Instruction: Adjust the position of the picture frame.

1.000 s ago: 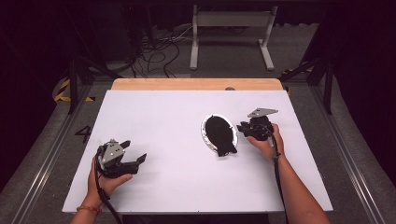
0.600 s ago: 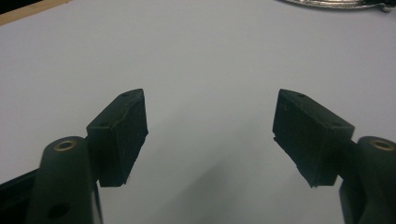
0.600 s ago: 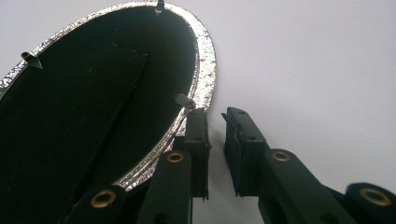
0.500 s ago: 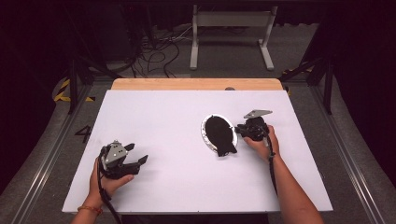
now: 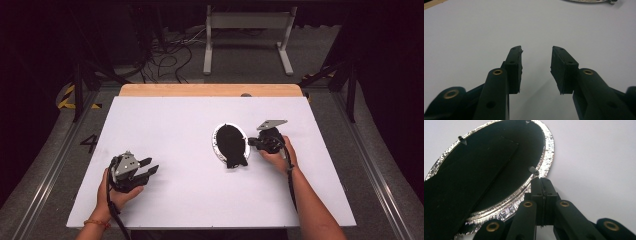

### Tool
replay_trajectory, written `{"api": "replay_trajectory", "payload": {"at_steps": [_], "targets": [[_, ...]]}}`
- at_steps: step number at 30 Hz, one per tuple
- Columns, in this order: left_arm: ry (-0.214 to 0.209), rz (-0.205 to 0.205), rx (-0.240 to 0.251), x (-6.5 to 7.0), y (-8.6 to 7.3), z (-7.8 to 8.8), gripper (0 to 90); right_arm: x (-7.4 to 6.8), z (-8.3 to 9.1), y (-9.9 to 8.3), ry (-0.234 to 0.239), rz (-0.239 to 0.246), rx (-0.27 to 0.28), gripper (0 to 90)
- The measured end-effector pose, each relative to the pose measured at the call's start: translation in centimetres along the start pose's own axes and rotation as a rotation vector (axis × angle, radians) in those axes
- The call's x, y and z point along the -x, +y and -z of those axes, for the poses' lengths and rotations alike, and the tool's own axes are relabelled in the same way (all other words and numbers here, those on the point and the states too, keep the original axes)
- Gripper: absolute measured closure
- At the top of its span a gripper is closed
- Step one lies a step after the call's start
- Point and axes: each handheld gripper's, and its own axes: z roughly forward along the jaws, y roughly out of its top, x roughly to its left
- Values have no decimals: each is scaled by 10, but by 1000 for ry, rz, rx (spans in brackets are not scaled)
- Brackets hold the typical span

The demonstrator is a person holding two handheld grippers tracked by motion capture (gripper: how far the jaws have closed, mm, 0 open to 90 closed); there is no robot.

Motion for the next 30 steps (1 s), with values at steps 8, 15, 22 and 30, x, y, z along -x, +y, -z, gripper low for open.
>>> {"api": "replay_trajectory", "payload": {"at_steps": [8, 15, 22, 30], "targets": [[12, 29, -1, -5, -1, 0, 622, -15, 0, -3, -4, -27, 19, 900], [14, 11, 7, -3, 2, 1, 627, -31, 0, -2, 2, 35, 11, 900], [4, -2, 11, 0, 3, 2, 638, -27, -2, -1, 1, 20, 18, 882], [-57, -3, -20, -4, 17, -22, 873, -16, -12, 9, -45, -28, 24, 862]]}}
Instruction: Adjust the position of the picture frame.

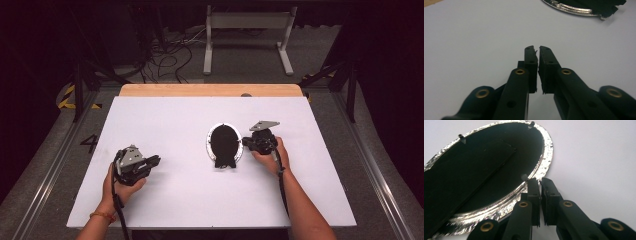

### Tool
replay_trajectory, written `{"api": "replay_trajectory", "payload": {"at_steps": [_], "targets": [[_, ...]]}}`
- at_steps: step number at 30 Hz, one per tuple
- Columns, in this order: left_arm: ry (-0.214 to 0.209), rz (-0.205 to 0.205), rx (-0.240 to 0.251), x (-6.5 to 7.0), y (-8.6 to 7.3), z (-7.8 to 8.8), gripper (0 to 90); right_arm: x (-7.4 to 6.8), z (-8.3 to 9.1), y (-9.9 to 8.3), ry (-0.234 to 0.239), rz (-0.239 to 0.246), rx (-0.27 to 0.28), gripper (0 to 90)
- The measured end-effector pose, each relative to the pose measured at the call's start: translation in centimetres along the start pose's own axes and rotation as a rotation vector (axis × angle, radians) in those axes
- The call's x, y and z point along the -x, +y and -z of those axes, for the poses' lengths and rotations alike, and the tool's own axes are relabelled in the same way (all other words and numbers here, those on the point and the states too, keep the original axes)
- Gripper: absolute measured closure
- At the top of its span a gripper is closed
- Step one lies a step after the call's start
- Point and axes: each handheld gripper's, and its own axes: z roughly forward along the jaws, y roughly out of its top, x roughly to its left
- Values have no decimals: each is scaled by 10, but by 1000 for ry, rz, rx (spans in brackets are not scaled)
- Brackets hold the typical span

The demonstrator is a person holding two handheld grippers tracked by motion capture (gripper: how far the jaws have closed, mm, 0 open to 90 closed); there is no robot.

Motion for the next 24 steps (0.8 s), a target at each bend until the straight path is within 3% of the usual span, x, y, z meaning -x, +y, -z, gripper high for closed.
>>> {"api": "replay_trajectory", "payload": {"at_steps": [1, 4, 7, 10, 14, 18, 24], "targets": [[2, -29, -16, 1, 3, -4, 882, 1, -1, 1, -4, -7, 2, 862], [-10, -3, -20, -3, 13, -15, 899, 3, -4, 3, -4, -22, 3, 862], [0, -9, -24, -2, 19, -26, 899, 8, -7, 7, -21, -18, -2, 857], [-16, -16, -39, 2, 18, -34, 892, 13, -10, 11, -25, -29, -9, 852], [-17, -4, -32, -1, 16, -32, 874, 15, -15, 17, -19, -31, -2, 847], [11, 7, -30, -6, 15, -28, 864, 15, -22, 22, -24, -26, -6, 862], [6, 11, -20, -7, 12, -19, 848, 18, -28, 27, -21, -26, -14, 866]]}}
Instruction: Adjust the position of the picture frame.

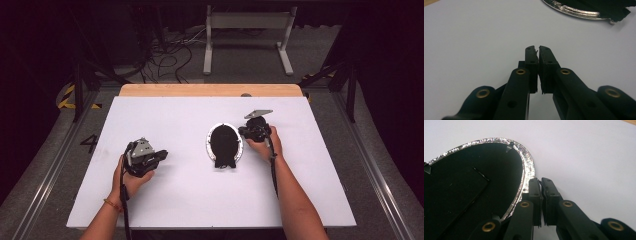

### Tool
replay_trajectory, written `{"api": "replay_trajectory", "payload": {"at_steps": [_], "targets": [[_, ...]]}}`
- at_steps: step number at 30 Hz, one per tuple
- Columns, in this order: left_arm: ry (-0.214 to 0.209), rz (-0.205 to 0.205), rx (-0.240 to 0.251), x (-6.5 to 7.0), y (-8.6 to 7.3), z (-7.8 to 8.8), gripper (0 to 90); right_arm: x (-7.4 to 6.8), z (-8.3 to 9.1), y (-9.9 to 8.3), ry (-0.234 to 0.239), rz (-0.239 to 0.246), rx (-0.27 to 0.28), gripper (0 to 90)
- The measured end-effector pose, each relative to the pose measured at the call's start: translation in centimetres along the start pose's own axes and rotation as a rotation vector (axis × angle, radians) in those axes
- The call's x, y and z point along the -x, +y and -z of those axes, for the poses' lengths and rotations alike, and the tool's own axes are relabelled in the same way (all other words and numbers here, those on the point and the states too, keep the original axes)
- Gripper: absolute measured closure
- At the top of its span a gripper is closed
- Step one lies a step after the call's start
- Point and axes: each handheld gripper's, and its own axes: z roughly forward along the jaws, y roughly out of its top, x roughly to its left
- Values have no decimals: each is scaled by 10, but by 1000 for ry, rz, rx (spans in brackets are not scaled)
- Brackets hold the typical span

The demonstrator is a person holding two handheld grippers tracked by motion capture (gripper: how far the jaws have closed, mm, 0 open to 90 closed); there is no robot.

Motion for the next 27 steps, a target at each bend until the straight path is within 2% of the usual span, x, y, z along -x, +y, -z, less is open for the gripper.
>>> {"api": "replay_trajectory", "payload": {"at_steps": [5, 8, 11, 14, 18, 20, 22, 23, 24, 25, 26, 27], "targets": [[-9, 18, -11, -1, -2, -1, 838, 0, -3, 5, 2, 13, -12, 876], [-18, 13, -15, 1, -2, -3, 828, -2, -6, 7, 9, 29, -6, 888], [-21, 2, -18, 1, -1, -4, 824, -4, -8, 8, 29, 52, -10, 894], [-22, 11, -27, 1, -1, -9, 825, -5, -7, 6, 71, 44, -8, 899], [-17, 16, -39, 0, 4, -20, 854, -9, -6, 5, 86, 60, -13, 899], [-2, -12, -65, 2, 7, -30, 870, -11, -6, 6, 83, 65, -14, 900], [-9, -32, -84, 4, 10, -36, 878, -12, -6, 5, 82, 64, -13, 900], [-18, -13, -81, 2, 13, -38, 876, -13, -5, 5, 81, 64, -12, 900], [-27, 25, -56, 0, 17, -39, 874, -14, -5, 4, 84, 61, -8, 900], [-21, 18, -40, -1, 21, -39, 872, -15, -4, 3, 93, 62, -6, 900], [-16, 3, -43, 1, 23, -41, 871, -16, -4, 2, 96, 62, -1, 900], [-31, 9, -65, 2, 23, -45, 868, -18, -3, 1, 98, 55, -1, 900]]}}
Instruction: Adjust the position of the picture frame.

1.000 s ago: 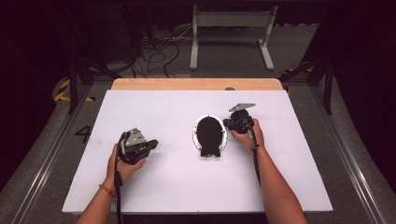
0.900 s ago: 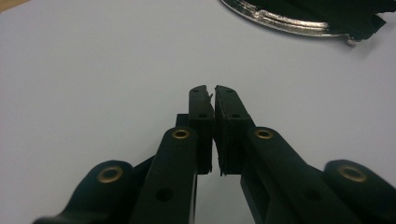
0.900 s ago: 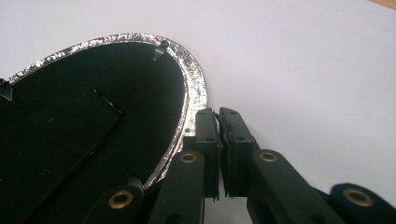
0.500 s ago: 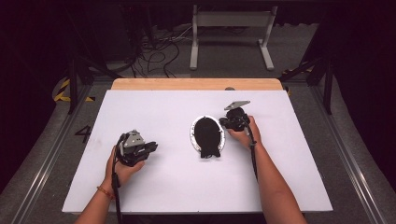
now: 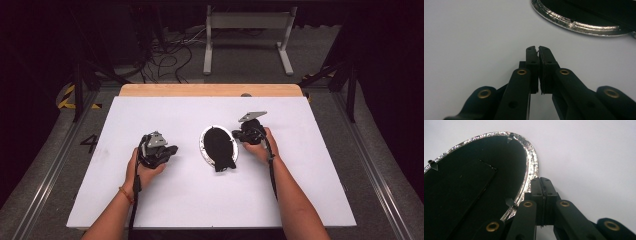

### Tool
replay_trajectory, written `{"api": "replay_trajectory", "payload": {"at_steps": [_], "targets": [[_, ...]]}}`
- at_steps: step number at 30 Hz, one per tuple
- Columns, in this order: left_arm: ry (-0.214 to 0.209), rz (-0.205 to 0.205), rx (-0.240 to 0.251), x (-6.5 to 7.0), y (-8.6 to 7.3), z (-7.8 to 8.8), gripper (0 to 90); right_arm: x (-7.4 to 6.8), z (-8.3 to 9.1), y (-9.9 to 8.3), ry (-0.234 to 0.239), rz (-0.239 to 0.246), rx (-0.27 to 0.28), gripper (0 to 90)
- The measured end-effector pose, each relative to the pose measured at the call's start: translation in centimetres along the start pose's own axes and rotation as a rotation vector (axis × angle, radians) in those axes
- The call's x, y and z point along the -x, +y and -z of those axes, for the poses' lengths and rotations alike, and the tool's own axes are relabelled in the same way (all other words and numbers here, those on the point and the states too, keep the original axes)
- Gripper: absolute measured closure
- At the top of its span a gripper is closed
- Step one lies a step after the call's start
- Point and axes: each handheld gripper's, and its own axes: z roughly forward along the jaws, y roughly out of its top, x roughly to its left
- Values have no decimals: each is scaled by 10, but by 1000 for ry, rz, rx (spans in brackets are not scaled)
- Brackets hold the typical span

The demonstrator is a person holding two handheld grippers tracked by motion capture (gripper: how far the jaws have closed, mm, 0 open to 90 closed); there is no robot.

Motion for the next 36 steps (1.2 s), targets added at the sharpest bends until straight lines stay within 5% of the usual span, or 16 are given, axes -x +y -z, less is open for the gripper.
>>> {"api": "replay_trajectory", "payload": {"at_steps": [9, 11, 13, 15, 17, 21, 22, 23, 24, 25, 26, 31, 33, 34, 35, 36], "targets": [[-11, 7, -13, 8, 16, -25, 857, -20, 8, -9, 23, 35, 2, 900], [-8, -48, -67, 14, 22, -37, 856, -25, 12, -13, 35, 32, 4, 900], [-32, 0, -51, 14, 26, -42, 852, -26, 15, -17, 47, 16, 12, 900], [-1, -32, -56, 16, 31, -47, 882, -28, 17, -21, 59, 13, 22, 900], [-12, -25, -45, 13, 31, -48, 892, -30, 20, -24, 60, 10, 24, 900], [-66, 64, -44, 12, 27, -48, 898, -33, 23, -29, 71, 0, 34, 900], [-40, -14, -23, 8, 29, -49, 900, -34, 24, -30, 72, -1, 36, 900], [-58, 53, -44, 13, 28, -48, 900, -35, 25, -31, 70, 0, 35, 900], [-45, -2, -25, 7, 29, -49, 900, -35, 25, -31, 69, 1, 32, 900], [-69, 67, -41, 11, 27, -48, 900, -36, 26, -31, 70, 8, 29, 900], [-54, 20, -26, 7, 28, -49, 900, -38, 27, -32, 69, 10, 25, 900], [-50, 5, -21, 6, 29, -49, 900, -43, 33, -37, 85, 27, 18, 900], [-59, 35, -32, 8, 28, -49, 900, -45, 36, -39, 98, 35, 21, 900], [-63, 82, -40, 12, 28, -49, 900, -47, 37, -41, 108, 39, 20, 900], [-36, 21, -21, 8, 29, -50, 899, -49, 39, -43, 121, 54, 20, 900], [-33, 25, -21, 9, 29, -50, 899, -52, 41, -45, 131, 61, 19, 900]]}}
